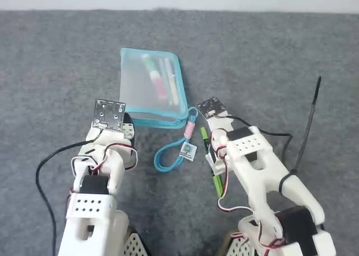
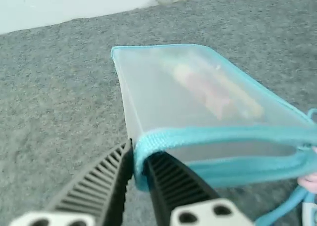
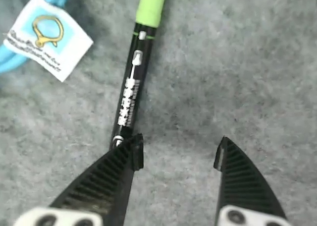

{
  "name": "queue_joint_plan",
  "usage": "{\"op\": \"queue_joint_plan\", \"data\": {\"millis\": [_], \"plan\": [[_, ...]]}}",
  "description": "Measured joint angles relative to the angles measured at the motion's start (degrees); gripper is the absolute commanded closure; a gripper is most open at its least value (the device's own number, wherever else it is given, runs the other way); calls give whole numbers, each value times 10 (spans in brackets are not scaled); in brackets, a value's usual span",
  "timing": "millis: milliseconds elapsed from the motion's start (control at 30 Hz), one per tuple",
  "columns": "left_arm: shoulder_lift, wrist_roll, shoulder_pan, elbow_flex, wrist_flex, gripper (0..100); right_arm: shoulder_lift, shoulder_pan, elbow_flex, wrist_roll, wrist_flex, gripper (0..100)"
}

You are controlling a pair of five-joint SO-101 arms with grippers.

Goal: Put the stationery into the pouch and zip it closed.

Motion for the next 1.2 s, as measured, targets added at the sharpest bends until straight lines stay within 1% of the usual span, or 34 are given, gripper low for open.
{"op": "queue_joint_plan", "data": {"millis": [100, 233, 467, 600, 767, 1000, 1200], "plan": [[0, 0, 0, 0, 0, 989, -1, -8, 3, 0, -2, 808], [0, 0, 2, 0, 0, 989, -27, -7, 4, 0, -2, 811], [0, 0, 4, 0, 0, 989, -171, -8, 27, 0, 26, 811], [0, 0, 4, 0, 0, 989, -232, -40, 90, 0, 7, 814], [0, 0, 4, 0, 0, 989, -240, -90, 132, 1, -34, 815], [0, 0, 4, 2, 0, 989, -240, -92, 145, 1, -43, 816], [0, 0, 4, 2, 0, 989, -240, -91, 157, 41, -44, 816]]}}
